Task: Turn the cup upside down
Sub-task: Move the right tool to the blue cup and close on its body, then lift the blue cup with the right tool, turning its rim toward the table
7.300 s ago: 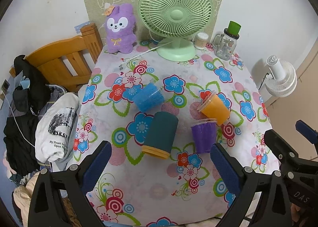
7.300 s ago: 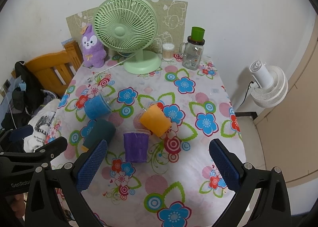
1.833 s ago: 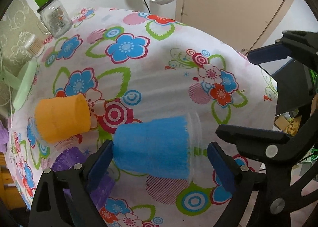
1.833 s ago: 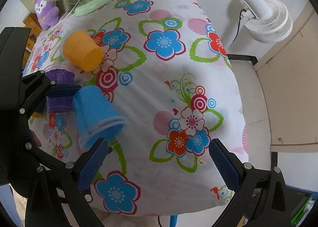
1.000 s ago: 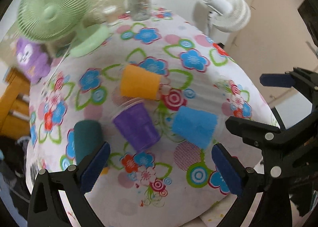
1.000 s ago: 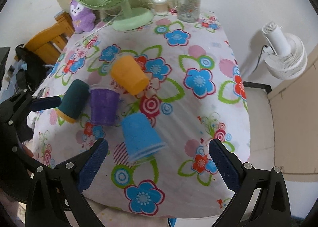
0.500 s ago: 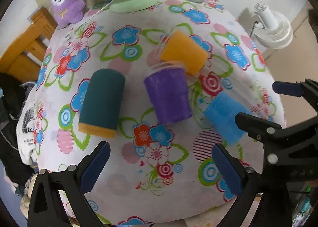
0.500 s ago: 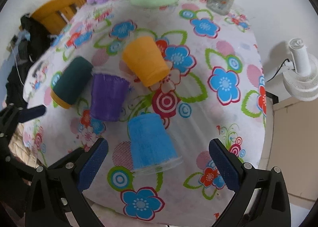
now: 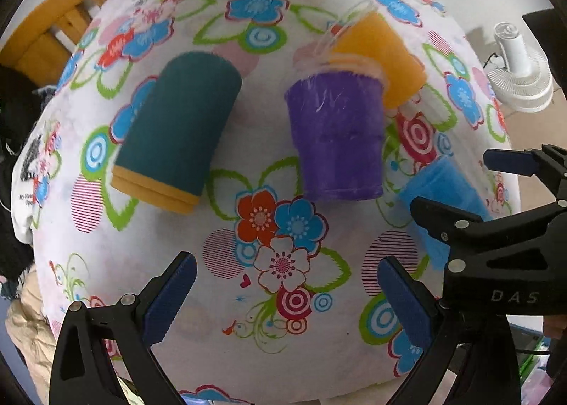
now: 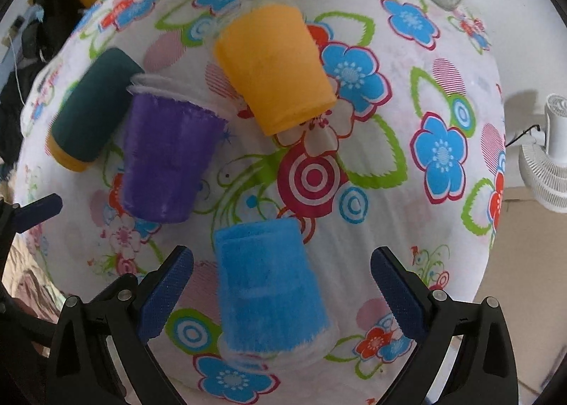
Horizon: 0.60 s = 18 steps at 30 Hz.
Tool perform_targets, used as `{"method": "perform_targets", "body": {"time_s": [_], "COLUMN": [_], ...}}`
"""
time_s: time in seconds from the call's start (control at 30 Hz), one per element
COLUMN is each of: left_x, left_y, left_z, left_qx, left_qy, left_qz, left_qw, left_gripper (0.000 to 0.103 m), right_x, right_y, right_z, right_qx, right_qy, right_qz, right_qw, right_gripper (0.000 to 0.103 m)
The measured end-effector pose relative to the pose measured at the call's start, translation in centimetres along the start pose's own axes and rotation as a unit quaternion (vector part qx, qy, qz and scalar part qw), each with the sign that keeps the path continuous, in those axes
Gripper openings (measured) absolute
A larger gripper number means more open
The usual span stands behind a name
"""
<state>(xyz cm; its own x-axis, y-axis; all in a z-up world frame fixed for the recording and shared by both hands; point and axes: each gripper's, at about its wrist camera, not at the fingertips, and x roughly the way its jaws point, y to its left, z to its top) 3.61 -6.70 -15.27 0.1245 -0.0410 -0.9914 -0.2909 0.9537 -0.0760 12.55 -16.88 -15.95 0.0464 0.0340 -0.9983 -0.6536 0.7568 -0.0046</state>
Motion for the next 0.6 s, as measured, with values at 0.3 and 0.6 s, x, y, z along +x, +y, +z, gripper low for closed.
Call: {"method": "perform_targets", "body": {"time_s": [0.3, 0.6], "left_x": [2.0, 2.6], "left_y": [0.1, -0.8], "left_z": [0.7, 1.4], "left_qx": [0.014, 0.036], "left_qy": [0.002, -0.004], "left_qz": [0.009, 0.007], "left_qw": [0.9999, 0.9993], "left_gripper": [0.103, 0.103], "right_x": [2.7, 2.9], "right_y": [0.0, 0.7], "right_z": [0.7, 0.4], "right_qx": [-0.006, -0.009], "right_qy": [0.029, -0.002], "right_qz": [0.011, 0.022], "right_qw": [1.0, 1.0], "right_gripper": [0.081, 0.064]}}
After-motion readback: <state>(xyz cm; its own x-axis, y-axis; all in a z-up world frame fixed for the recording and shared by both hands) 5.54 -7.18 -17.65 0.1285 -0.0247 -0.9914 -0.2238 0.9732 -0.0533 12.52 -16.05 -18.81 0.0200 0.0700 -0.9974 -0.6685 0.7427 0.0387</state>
